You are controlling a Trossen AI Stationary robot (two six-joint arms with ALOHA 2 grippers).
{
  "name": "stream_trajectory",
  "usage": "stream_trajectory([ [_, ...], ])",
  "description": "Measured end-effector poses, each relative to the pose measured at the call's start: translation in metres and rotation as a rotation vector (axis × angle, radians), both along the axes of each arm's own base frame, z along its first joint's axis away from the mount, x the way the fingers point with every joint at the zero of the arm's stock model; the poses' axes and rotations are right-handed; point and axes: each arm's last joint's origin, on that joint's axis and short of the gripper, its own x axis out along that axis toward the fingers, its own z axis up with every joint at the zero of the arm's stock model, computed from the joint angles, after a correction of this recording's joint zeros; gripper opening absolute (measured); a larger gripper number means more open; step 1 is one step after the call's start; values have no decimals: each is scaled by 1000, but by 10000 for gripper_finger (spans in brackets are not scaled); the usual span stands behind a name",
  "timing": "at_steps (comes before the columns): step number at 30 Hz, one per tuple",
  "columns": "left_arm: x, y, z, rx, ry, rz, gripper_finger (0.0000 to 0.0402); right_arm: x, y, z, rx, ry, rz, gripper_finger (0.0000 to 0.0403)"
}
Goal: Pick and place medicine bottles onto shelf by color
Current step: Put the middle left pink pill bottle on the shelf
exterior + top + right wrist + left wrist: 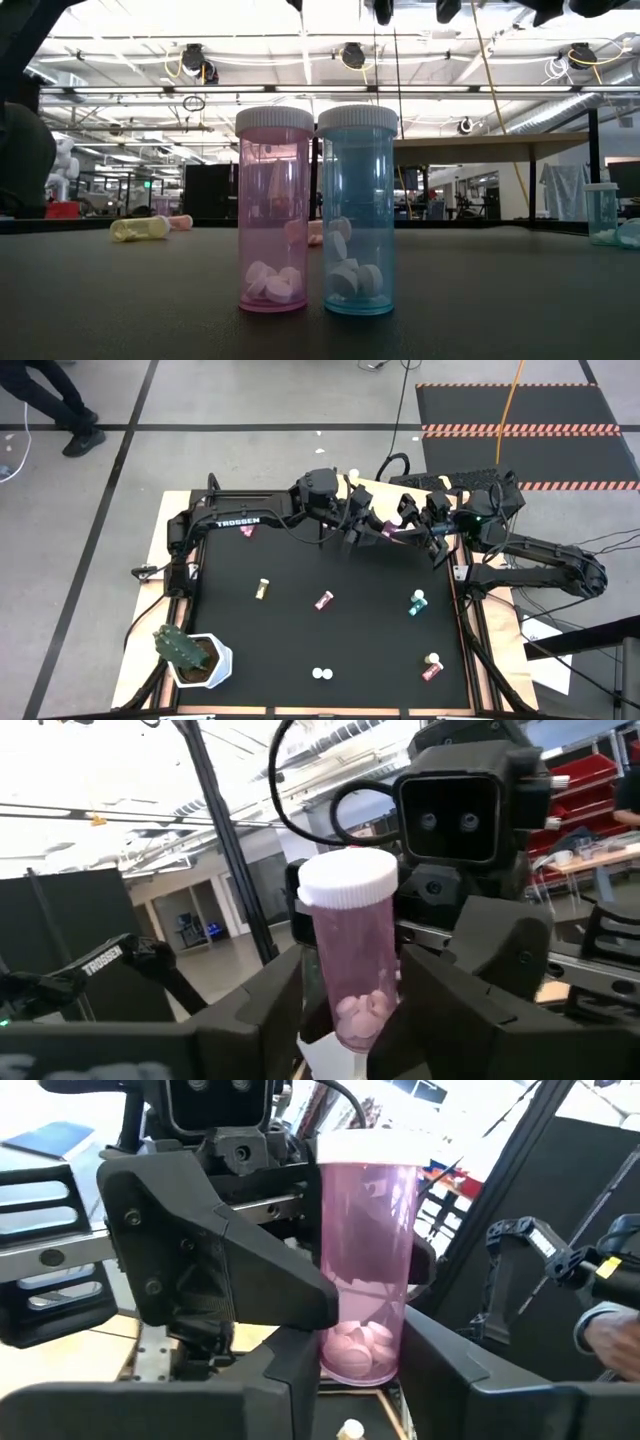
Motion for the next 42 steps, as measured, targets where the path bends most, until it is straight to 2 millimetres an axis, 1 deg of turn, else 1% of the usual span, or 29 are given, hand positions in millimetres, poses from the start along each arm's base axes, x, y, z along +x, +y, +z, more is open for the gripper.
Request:
stream_trajectory([
  [5,0,4,1,13,-14,25,95,-12,-6,2,6,4,-78,196],
  [12,-1,7,0,68,-25,45,114,-26,-12,9,30,-17,-141,227],
  [15,-1,8,-4,118,6,96,110,-28,-12,22,26,-33,-149,235],
  [18,-1,11,-10,171,51,177,101,-30,-11,37,-36,-3,-173,240],
  [21,-1,14,-12,229,68,256,101,-32,-11,52,-100,86,-241,243],
  [25,0,16,-12,316,60,336,112,-33,-12,64,-174,215,-333,243],
  [29,0,17,-10,352,36,359,112,-26,-16,64,-182,268,-342,241],
  [35,0,19,-10,388,37,400,102,-12,-20,55,-174,324,-311,228],
  [39,-1,20,-10,389,38,401,112,-8,-22,53,-174,335,-310,210],
  [42,-1,22,-10,389,38,405,111,-8,-22,54,-184,326,-312,190],
])
